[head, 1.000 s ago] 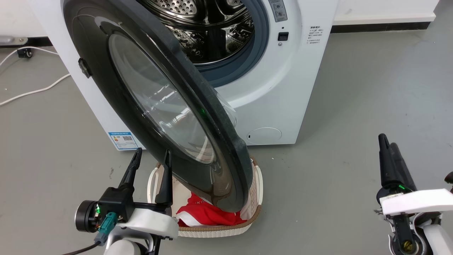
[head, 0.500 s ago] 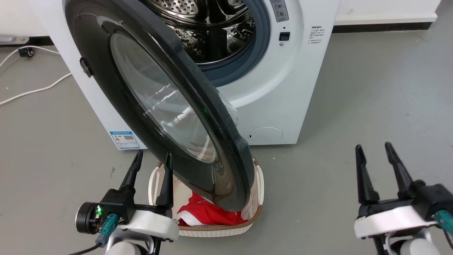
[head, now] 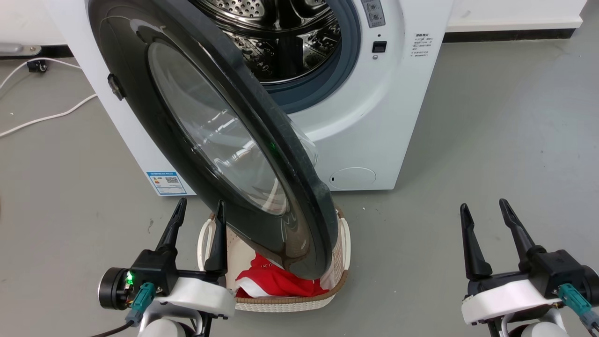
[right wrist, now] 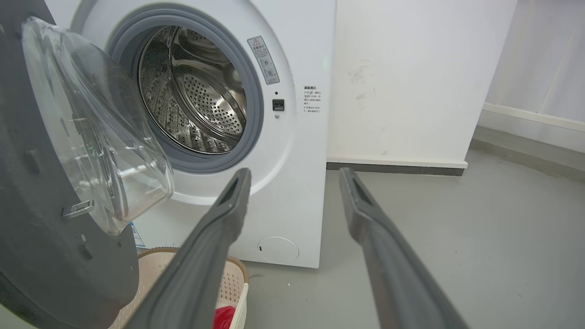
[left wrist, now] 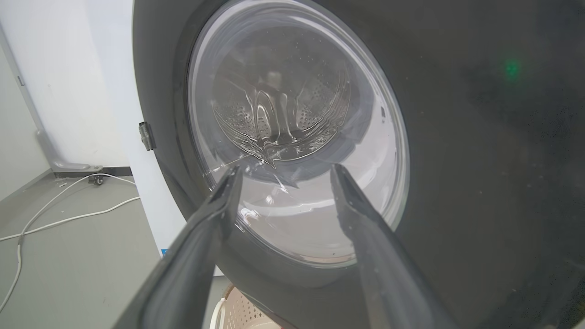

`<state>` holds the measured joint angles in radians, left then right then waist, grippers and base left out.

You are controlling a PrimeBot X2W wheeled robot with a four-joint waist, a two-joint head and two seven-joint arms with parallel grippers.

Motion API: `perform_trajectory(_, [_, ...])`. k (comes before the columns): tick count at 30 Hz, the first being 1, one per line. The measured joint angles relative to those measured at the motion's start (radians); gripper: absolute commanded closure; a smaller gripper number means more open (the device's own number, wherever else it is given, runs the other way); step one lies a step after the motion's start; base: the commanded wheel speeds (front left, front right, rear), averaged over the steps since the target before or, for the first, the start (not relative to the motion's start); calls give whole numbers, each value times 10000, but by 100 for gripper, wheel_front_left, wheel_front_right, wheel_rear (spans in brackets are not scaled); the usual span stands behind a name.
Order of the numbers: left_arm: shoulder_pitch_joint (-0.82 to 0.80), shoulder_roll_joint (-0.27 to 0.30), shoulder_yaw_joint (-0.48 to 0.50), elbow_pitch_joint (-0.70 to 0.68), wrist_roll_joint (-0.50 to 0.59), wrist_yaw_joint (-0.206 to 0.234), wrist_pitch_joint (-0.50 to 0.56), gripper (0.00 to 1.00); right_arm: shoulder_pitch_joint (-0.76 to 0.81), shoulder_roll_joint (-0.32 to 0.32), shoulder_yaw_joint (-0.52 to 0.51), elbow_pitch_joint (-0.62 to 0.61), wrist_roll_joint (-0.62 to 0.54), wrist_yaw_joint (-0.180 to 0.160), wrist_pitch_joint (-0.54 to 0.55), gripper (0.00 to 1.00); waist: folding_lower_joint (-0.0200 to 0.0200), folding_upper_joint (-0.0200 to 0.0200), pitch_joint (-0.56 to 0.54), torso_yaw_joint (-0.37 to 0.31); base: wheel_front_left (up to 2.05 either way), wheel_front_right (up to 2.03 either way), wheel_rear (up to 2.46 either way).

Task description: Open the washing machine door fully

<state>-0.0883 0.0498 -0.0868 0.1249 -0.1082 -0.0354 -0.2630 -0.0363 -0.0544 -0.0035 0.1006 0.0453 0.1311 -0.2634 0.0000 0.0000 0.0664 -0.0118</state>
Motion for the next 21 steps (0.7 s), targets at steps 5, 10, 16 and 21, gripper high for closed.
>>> perform_trajectory(5, [-23,0,21,-23,0,2,0,0,-2,13,19,67,52,0,0,0,0,0,51,-17,0,0,0])
perform_trajectory(10, [-37,2,17,-52,-6,15,0,100,-10,17,38,105,65,0,0,0,0,0,76,-9,0,0,0])
perform_trajectory(16, [-41,0,33,-180,-69,33,0,100,-27,17,17,125,65,0,0,0,0,0,63,14,0,0,0])
perform_trajectory(21, [-215,2,104,-635,-192,125,0,100,-27,19,-2,146,94,0,0,0,0,0,39,29,0,0,0])
